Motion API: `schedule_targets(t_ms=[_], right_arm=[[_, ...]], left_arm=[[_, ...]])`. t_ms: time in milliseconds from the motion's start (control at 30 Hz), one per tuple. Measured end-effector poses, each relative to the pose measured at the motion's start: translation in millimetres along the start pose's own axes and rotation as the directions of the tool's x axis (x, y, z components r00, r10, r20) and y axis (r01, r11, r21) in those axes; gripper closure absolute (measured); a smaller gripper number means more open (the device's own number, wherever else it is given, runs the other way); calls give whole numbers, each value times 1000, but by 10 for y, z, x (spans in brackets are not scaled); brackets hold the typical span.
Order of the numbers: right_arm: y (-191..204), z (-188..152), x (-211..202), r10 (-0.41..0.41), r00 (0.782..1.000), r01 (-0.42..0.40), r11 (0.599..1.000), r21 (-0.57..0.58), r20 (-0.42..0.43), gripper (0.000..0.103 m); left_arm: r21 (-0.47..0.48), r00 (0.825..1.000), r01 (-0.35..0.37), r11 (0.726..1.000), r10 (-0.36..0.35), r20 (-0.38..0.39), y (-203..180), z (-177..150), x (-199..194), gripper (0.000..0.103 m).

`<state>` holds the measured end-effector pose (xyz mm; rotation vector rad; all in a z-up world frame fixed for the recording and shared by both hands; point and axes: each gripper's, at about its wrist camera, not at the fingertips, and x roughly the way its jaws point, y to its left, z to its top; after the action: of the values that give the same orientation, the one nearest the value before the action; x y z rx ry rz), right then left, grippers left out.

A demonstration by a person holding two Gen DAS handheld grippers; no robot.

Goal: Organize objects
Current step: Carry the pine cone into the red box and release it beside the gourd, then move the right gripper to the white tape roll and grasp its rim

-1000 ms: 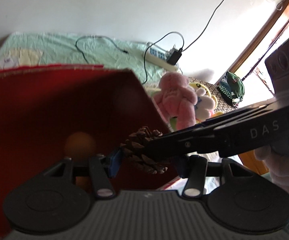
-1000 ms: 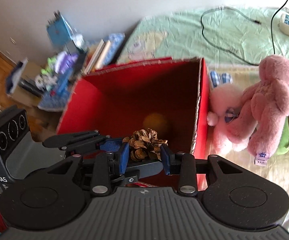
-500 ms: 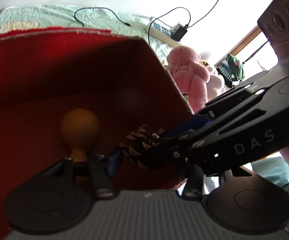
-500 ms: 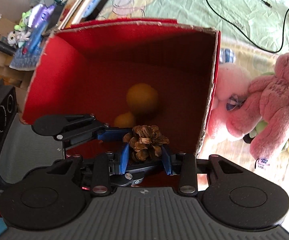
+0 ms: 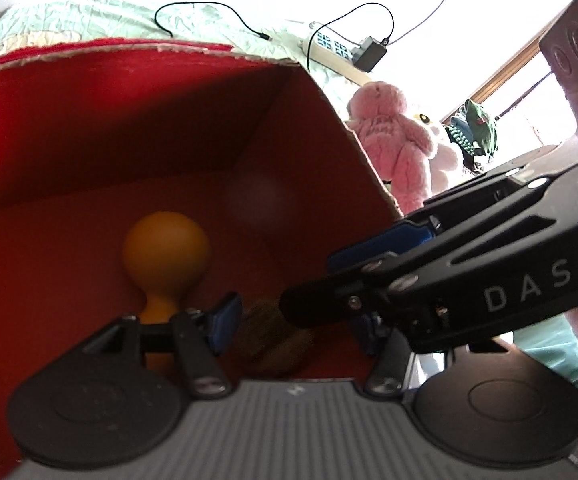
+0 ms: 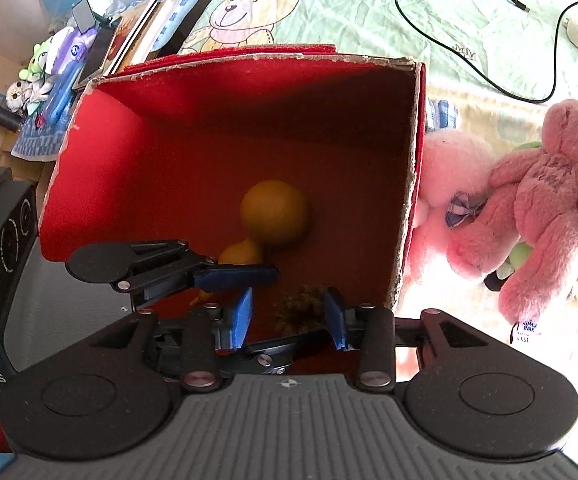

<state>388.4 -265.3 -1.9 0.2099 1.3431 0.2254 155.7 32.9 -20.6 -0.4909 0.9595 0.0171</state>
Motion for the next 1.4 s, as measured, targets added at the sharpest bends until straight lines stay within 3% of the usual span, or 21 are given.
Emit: schedule_targets(t_ms=[300, 667, 833, 1033, 1133, 1300, 1400], right_arm=[[-77, -107, -94, 9, 997, -11, 1000, 28, 72, 61], [-156, -338, -291, 74, 979, -77, 997, 4, 192, 61], [-229, -468, -386, 118, 962, -119, 993, -11, 247, 61], [-288, -647, -458, 181, 942, -178, 983, -38, 282, 61], [-331, -775, -508, 202, 934, -195, 979, -52, 295, 61], [-428, -939, -587, 243, 917, -232, 970, -72, 316, 61], [-478, -1012, -600, 258, 913, -245, 966, -79, 315, 61]], left_arm=[[33, 996, -80, 996, 78, 44, -50, -12, -137, 44], [62, 968, -229, 972, 220, 120, -302, -135, -380, 44], [57, 936, -326, 944, 313, 164, -504, -217, -471, 44], [-21, 893, -413, 911, 409, 188, -668, -319, -598, 44], [-53, 867, -460, 886, 461, 187, -771, -374, -622, 43], [-73, 810, -550, 832, 553, 197, -1008, -492, -629, 41], [-90, 795, -572, 816, 578, 187, -1129, -543, -621, 40]])
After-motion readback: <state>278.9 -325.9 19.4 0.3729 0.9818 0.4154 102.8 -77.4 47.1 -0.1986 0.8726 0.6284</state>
